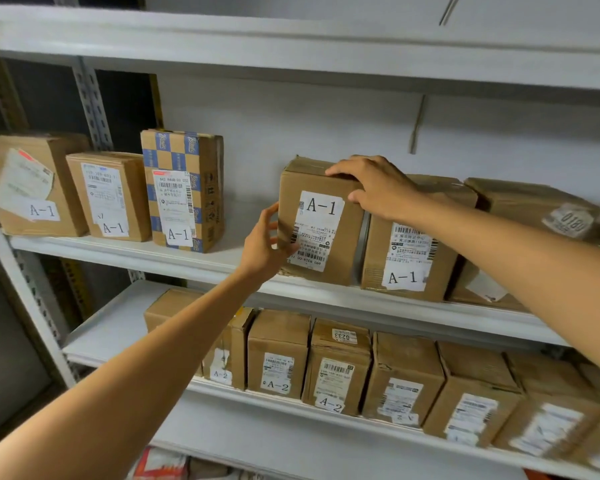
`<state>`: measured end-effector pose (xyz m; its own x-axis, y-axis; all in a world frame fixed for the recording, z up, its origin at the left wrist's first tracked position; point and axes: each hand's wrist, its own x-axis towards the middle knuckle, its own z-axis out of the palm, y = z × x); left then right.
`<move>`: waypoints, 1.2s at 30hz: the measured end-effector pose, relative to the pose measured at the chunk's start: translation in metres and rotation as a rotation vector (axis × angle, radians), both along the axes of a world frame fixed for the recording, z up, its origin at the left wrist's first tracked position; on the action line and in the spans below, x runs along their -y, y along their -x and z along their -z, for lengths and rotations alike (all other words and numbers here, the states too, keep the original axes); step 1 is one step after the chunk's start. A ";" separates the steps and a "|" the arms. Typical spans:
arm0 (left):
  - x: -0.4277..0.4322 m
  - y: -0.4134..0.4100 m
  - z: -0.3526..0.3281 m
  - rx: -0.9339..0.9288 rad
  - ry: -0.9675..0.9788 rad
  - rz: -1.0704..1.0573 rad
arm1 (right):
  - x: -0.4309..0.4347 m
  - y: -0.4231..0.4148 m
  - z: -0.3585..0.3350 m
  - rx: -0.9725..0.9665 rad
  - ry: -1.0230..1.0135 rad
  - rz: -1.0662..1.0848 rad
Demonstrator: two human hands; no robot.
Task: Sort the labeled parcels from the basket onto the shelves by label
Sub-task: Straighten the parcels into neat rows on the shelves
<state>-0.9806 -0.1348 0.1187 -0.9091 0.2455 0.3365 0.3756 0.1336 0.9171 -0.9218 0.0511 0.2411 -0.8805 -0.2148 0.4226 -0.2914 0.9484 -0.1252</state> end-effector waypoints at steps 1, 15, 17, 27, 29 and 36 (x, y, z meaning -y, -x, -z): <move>-0.002 -0.001 0.000 0.006 -0.002 0.007 | -0.002 -0.002 -0.001 0.003 -0.008 -0.003; 0.059 0.017 -0.021 -0.181 0.195 -0.200 | 0.059 0.011 -0.002 -0.085 -0.229 -0.038; 0.095 0.032 -0.035 -0.286 0.281 -0.308 | 0.090 0.025 0.000 -0.087 -0.234 -0.049; 0.242 0.116 -0.083 -0.584 0.588 -0.498 | 0.215 0.111 -0.006 -0.161 -0.139 -0.017; 0.251 0.126 -0.082 -0.579 0.625 -0.427 | 0.229 0.128 -0.006 -0.201 -0.123 0.006; 0.225 0.139 -0.057 -0.651 0.600 -0.366 | 0.244 0.166 -0.007 -0.107 -0.026 0.083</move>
<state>-1.1200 -0.3595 0.1757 -0.6429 0.2794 0.7132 0.6291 0.7237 0.2836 -1.0878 -0.1931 0.2483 -0.8461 -0.1547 0.5100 -0.2219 0.9723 -0.0733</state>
